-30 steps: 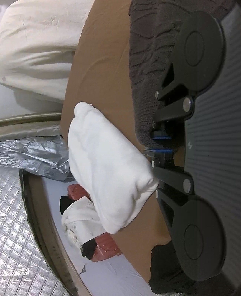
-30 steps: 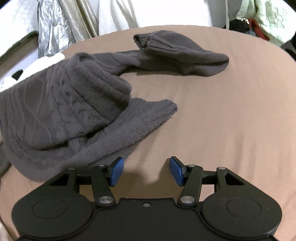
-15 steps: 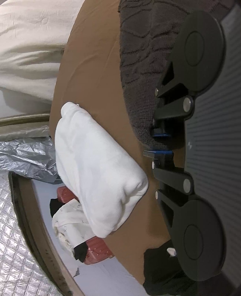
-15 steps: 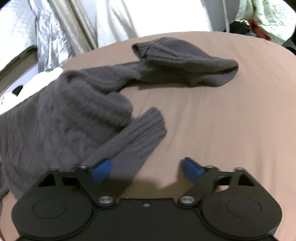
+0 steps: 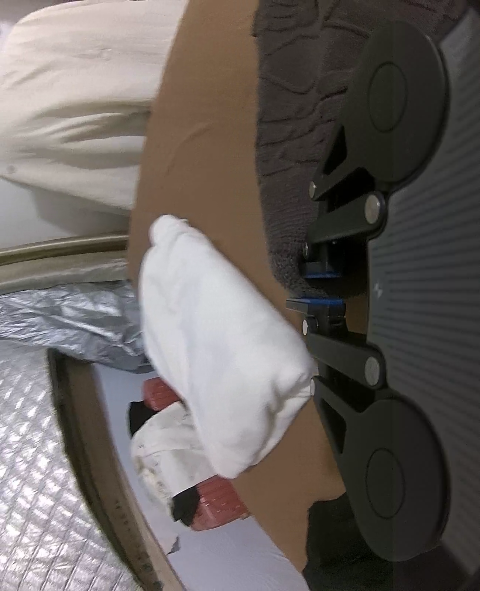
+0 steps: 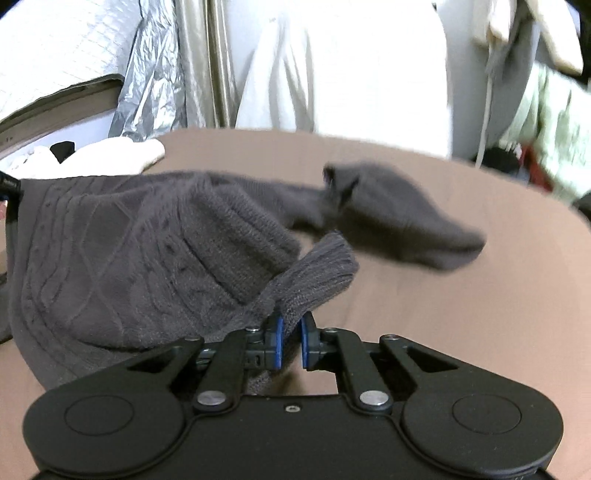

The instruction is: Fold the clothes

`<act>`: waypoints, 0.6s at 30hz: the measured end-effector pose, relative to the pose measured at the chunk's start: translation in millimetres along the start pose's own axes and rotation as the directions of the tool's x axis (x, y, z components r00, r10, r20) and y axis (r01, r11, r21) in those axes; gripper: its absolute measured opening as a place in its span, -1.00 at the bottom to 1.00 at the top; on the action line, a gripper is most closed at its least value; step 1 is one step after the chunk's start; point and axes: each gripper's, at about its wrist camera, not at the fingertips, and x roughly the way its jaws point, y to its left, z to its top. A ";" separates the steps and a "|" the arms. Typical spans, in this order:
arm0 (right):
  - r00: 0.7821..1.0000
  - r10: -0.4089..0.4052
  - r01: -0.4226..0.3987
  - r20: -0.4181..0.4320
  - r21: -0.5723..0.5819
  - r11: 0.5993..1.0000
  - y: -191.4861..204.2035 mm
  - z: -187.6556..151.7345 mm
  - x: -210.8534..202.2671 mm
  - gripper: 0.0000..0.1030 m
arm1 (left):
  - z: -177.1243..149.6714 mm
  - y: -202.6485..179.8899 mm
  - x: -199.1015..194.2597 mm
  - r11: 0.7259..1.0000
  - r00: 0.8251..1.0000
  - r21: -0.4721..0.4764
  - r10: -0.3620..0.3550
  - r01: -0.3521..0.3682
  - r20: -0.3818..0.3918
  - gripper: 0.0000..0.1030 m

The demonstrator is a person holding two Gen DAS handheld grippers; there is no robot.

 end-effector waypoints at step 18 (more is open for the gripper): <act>0.989 -0.083 0.100 -0.126 0.136 0.986 -46.8 9.5 -54.9 -0.90 | -1.8 -5.9 -0.9 1.000 0.998 0.012 -0.019 0.020 -0.061 -0.82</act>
